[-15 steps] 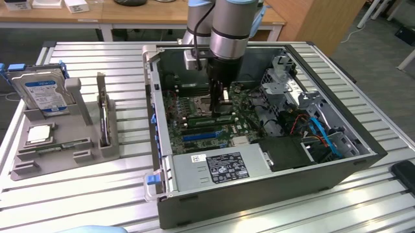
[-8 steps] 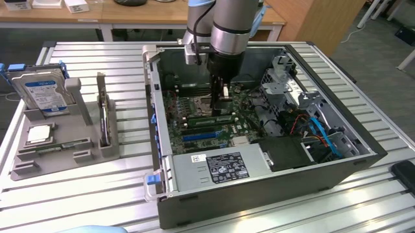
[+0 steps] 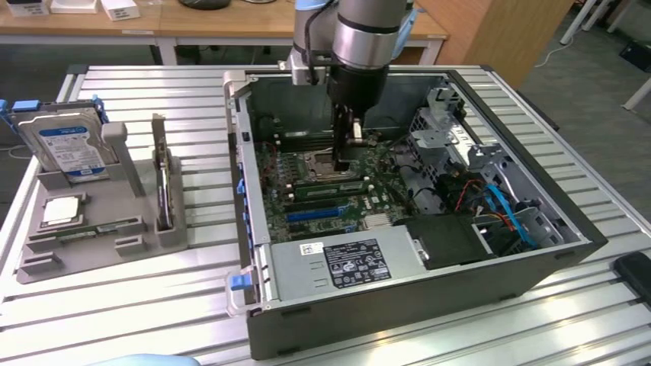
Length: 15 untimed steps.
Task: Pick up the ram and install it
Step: 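Insert the ram into the slot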
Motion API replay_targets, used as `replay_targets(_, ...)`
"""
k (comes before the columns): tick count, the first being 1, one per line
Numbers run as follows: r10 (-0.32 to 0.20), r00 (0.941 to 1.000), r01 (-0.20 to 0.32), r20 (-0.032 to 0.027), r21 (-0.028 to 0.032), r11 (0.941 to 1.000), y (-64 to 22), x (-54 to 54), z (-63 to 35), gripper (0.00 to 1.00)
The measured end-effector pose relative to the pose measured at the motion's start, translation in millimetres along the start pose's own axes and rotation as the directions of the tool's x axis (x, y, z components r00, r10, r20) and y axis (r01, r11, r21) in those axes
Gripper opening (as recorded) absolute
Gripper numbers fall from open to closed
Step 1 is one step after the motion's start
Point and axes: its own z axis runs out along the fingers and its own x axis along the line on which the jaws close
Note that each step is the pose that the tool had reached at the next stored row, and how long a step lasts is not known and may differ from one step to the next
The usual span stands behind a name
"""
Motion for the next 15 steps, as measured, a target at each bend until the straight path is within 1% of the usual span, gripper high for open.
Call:
replay_targets(2,0.000,1.0000,0.000,-0.0001,-0.0001,1.0000,0.0,0.3,-4.1,0.33)
replay_targets(5,0.000,1.0000,0.000,0.0001,0.0000,1.0000,0.0,0.4,-5.4,0.33)
replay_targets(11,0.000,1.0000,0.000,-0.0003,0.0000,1.0000,0.0,0.9,-11.4,0.33)
replay_targets(13,0.000,1.0000,0.000,-0.0003,-0.0001,1.0000,0.1,1.2,-14.9,0.33)
replay_targets(15,0.000,1.0000,0.000,-0.0003,0.0000,1.0000,0.1,1.6,-20.9,0.33)
